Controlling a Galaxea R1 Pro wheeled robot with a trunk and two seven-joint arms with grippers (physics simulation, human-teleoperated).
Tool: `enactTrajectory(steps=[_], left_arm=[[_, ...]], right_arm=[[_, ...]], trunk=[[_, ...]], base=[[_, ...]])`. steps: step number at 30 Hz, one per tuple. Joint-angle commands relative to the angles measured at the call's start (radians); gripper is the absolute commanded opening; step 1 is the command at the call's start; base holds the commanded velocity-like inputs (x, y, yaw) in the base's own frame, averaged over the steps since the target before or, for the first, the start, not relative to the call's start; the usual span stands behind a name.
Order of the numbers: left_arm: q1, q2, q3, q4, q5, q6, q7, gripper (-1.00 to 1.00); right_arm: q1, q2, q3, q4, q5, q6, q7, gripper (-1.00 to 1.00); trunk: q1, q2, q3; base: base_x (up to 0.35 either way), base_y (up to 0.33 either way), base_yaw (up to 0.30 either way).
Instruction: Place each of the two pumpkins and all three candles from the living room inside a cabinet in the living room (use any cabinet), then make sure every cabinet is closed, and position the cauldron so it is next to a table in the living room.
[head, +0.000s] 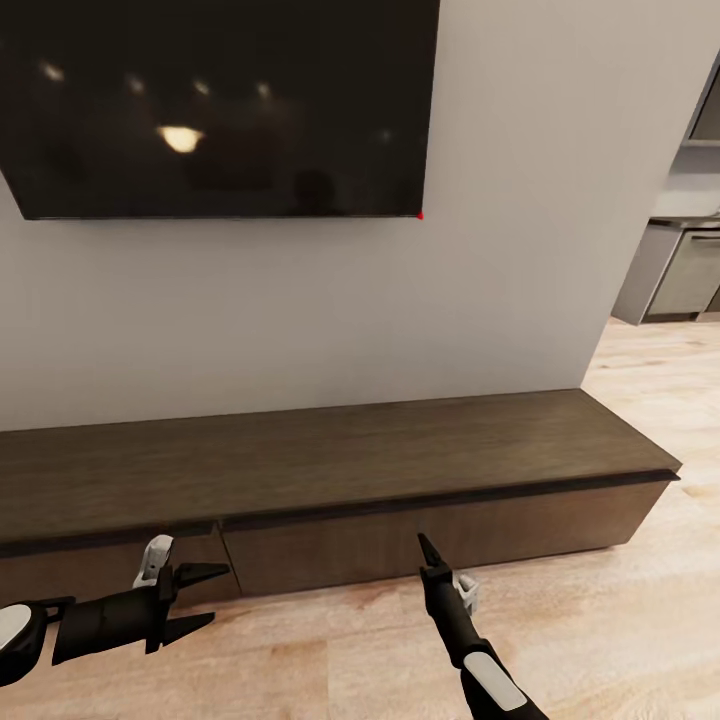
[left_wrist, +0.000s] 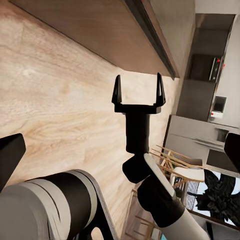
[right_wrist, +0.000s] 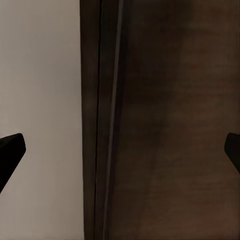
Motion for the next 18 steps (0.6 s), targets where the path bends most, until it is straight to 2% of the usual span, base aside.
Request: enactTrajectory(steps=[1, 4, 18], left_arm=[[-0.001, 0.001, -0.001, 0.000, 0.010, 0.001, 0.009, 1.00], [-0.001, 0.001, -0.001, 0.000, 0.010, 0.001, 0.009, 1.00], [-0.001, 0.001, -0.001, -0.001, 0.010, 0.001, 0.009, 1.00]], right_arm=[[-0.001, -0.001, 0.006, 0.001, -0.010, -0.002, 0.003, 1.00], [-0.001, -0.001, 0.007, 0.001, -0.009, -0.002, 0.002, 1.00], [-0.001, -0.001, 0.007, 0.001, -0.007, -0.003, 0.003, 1.00]], trunk=[[0.000, 0.000, -0.001], [0.000, 0.000, -0.001], [0.000, 0.000, -0.001]], base=[[0.000, 0.000, 0.000], [0.002, 0.000, 0.000], [0.108, -0.004, 0.000]])
